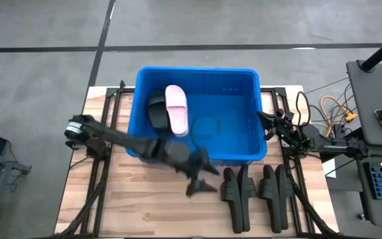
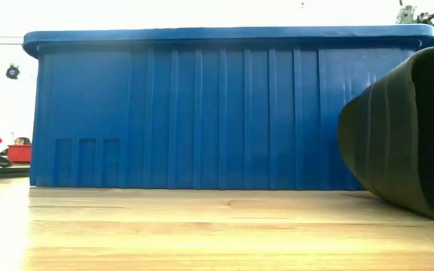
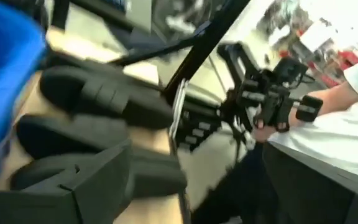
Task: Pick and place slides into bin
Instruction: Put the black slide into the bin
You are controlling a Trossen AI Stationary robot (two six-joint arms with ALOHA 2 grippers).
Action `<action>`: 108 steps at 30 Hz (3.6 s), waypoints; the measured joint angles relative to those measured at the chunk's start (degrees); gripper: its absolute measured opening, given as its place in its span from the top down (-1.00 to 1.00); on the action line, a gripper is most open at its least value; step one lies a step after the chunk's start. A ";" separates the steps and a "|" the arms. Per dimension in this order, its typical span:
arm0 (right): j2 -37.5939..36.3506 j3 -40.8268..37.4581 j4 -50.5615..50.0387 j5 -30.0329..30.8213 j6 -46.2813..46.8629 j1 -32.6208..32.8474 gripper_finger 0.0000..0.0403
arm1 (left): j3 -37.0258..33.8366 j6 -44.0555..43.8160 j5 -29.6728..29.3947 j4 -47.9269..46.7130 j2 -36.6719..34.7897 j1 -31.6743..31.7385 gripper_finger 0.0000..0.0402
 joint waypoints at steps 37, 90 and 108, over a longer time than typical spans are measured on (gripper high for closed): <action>0.13 0.04 -0.35 -0.40 -0.15 0.00 0.96 | 10.71 4.79 -41.02 -12.78 25.58 -13.18 -0.59; 0.09 -0.02 -0.02 -0.40 0.02 0.02 0.96 | 8.34 0.25 -39.27 5.60 31.84 -9.40 0.65; 0.09 -0.01 0.00 -0.42 -0.15 0.01 0.96 | 8.26 -5.85 -29.39 -7.37 25.88 -9.60 0.98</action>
